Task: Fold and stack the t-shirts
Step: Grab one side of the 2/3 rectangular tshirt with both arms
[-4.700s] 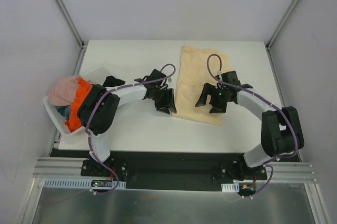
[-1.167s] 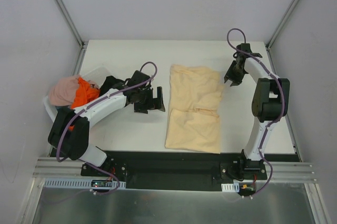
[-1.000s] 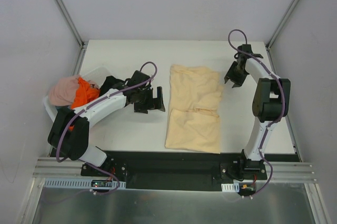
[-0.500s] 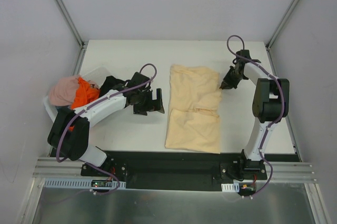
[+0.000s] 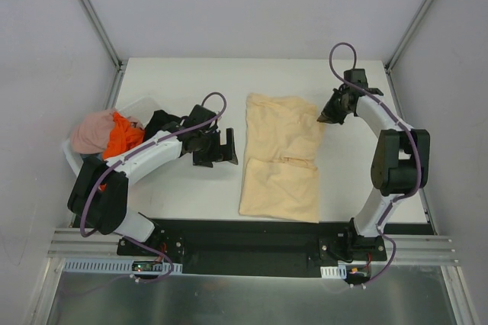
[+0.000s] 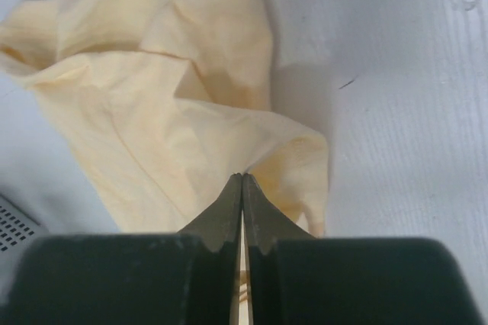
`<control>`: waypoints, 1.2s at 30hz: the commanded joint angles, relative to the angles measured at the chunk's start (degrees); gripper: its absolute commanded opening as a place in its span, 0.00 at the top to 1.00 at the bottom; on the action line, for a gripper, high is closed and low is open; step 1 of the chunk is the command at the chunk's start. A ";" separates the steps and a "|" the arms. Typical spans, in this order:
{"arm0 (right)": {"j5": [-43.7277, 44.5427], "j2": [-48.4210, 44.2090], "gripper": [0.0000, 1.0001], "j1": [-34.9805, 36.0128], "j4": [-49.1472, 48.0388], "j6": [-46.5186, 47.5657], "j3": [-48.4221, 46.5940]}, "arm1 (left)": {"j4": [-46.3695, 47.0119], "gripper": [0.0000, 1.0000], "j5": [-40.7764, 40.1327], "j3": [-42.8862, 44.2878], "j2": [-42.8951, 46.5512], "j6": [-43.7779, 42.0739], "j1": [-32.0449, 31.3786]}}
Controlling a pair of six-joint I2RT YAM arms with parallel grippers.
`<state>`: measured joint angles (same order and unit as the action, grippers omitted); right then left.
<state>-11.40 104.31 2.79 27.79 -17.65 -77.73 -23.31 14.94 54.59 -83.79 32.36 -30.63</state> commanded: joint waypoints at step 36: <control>-1.78 0.65 0.03 2.84 7.01 7.10 -11.05 | -0.60 0.01 1.59 -5.72 10.75 4.11 -0.48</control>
<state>-12.36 116.22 5.87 32.21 -12.49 -91.31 -23.27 15.99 50.96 -76.69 33.93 -30.68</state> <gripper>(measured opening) 0.956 0.993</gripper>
